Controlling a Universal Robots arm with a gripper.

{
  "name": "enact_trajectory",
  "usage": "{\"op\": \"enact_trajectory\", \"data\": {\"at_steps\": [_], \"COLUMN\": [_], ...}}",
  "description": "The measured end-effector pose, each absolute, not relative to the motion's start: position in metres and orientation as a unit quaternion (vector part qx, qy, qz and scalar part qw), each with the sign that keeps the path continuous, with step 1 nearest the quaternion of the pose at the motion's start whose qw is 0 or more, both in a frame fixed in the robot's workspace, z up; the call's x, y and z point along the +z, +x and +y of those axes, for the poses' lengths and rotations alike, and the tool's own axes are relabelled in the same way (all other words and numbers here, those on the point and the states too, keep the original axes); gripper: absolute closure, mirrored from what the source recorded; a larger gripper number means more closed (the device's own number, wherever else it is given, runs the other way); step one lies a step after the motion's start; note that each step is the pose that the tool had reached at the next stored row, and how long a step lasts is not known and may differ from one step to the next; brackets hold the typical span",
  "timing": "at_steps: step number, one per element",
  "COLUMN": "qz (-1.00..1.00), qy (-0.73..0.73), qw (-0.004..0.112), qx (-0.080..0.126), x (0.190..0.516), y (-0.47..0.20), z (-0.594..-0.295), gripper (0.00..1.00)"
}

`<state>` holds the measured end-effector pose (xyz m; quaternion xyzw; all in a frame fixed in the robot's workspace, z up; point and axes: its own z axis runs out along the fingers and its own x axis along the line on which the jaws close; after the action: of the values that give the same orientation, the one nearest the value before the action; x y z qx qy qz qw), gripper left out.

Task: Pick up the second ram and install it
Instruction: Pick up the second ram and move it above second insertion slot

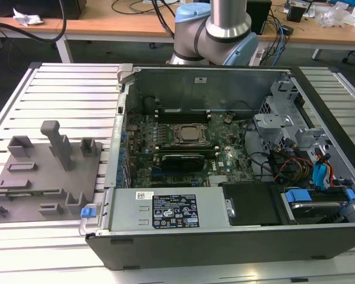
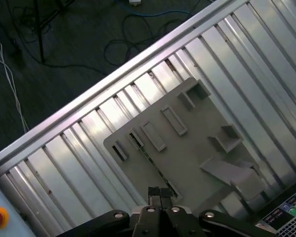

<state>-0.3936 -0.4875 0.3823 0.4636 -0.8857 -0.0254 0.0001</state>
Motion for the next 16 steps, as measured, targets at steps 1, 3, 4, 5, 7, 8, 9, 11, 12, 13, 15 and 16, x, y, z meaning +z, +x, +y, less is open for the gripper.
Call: {"op": "enact_trajectory", "data": {"at_steps": [1, 3, 4, 5, 7, 8, 9, 11, 12, 13, 15, 16], "qz": [-0.882, -0.876, -0.874, -0.87, -0.865, -0.861, -0.857, -0.849, -0.845, -0.843, -0.838, -0.836], "qy": [0.47, 0.482, 0.485, 0.493, 0.5, 0.508, 0.514, 0.528, 0.534, 0.537, 0.546, 0.548], "qw": [0.0, 0.001, 0.001, 0.001, 0.001, 0.001, 0.002, 0.002, 0.002, 0.002, 0.003, 0.003], "qx": [-0.025, -0.025, -0.025, -0.025, -0.025, -0.025, -0.025, -0.025, -0.025, -0.025, -0.025, -0.025], "x": [0.3823, 0.3823, 0.3823, 0.3822, 0.3823, 0.3823, 0.3823, 0.3823, 0.3822, 0.3822, 0.3822, 0.3823], "y": [-0.3935, -0.3935, -0.3936, -0.3935, -0.3935, -0.3935, -0.3935, -0.3935, -0.3936, -0.3936, -0.3936, -0.3935], "z": [-0.4875, -0.4875, -0.4875, -0.4875, -0.4875, -0.4875, -0.4875, -0.4875, -0.4875, -0.4875, -0.4875, -0.4875], "gripper": [0.89, 0.89, 0.89, 0.89, 0.89, 0.89, 0.89, 0.89, 0.89, 0.89, 0.89, 0.89]}}
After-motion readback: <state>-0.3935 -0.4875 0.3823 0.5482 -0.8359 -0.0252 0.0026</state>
